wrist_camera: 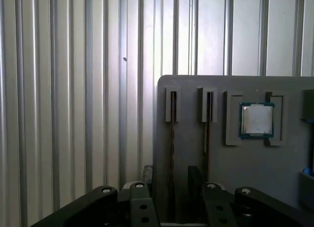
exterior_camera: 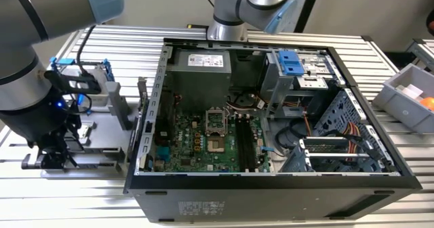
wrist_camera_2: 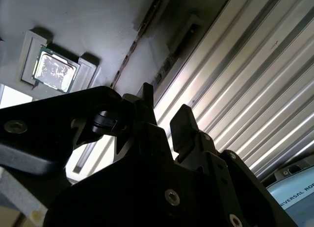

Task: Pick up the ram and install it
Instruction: 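Pick up the ram and move it above insertion slot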

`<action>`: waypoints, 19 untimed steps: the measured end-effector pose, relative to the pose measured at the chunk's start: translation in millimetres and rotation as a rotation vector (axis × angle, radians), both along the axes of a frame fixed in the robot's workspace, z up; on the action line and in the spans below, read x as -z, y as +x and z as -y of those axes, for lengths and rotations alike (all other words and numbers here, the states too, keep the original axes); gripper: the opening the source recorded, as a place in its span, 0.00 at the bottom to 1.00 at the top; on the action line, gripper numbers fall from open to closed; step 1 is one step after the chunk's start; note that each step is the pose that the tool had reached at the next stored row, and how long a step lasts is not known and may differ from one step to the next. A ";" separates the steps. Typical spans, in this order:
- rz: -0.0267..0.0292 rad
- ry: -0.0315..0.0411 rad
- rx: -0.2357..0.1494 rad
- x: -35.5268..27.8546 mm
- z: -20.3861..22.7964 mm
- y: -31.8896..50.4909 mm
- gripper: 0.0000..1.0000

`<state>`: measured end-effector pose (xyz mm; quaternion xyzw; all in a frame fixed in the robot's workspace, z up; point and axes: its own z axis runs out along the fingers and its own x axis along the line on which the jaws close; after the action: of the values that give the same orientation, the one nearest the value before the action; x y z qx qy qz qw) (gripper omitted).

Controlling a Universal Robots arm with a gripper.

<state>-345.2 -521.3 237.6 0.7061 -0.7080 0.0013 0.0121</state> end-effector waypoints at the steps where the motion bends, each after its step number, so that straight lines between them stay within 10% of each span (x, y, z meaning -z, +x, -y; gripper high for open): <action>1: 0.0000 0.0000 0.000 0.7 0.0 0.0 1.00; 19: 0.0000 0.0006 0.000 19.9 -1.2 0.0 1.00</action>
<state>-345.1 -520.1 217.7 0.7062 -0.7079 0.0011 0.0119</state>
